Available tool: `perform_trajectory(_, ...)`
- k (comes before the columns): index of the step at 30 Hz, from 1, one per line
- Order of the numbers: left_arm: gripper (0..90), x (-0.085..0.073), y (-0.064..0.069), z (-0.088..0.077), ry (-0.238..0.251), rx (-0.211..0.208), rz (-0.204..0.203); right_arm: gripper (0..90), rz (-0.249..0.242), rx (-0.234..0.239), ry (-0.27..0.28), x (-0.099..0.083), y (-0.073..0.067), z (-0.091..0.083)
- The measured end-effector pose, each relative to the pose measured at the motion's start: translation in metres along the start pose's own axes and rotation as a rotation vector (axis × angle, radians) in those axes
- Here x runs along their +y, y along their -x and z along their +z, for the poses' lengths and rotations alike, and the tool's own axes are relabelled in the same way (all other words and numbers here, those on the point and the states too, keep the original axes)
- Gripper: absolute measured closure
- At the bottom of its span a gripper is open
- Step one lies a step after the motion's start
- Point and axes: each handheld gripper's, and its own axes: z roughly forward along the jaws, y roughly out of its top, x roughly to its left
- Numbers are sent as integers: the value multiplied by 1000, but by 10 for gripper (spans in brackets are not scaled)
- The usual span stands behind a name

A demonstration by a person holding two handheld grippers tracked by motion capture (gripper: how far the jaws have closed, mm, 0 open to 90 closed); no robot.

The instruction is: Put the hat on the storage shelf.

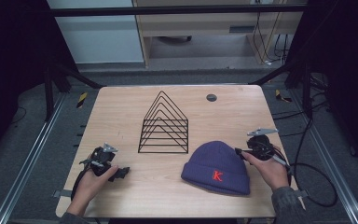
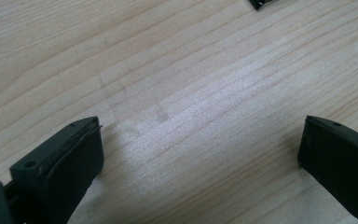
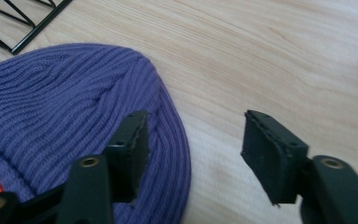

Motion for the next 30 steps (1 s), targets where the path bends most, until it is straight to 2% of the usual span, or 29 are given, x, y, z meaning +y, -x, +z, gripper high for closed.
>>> perform_trajectory(1,0,0,0,0,0,0,0,467,-22,10,-26,10,-3,3)
perform_trajectory(2,0,0,0,0,0,0,1,467,-22,10,-26,10,-3,3)
perform_trajectory(4,0,0,0,0,-1,-1,-2,511,-47,26,-46,21,-6,7)
perform_trajectory(6,0,0,0,0,-1,-2,-3,520,-45,31,-49,23,-7,8)
perform_trajectory(7,0,0,1,0,0,-1,-3,552,-50,50,-64,28,-9,13)
perform_trajectory(12,0,0,1,0,0,-1,2,571,-50,67,-92,35,-16,24)
perform_trajectory(15,0,0,1,0,1,-1,2,573,-49,73,-101,37,-17,29)
perform_trajectory(21,0,0,1,0,1,-3,10,569,-24,82,-148,36,-22,54)
perform_trajectory(24,0,0,1,0,1,-4,10,559,-30,73,-161,35,-22,58)
perform_trajectory(26,0,0,1,0,2,-4,10,560,-14,76,-171,34,-22,62)
perform_trajectory(27,0,0,1,0,2,-4,10,571,-14,79,-172,34,-22,62)
perform_trajectory(30,0,0,2,0,5,-4,9,686,-27,96,-180,33,-23,62)
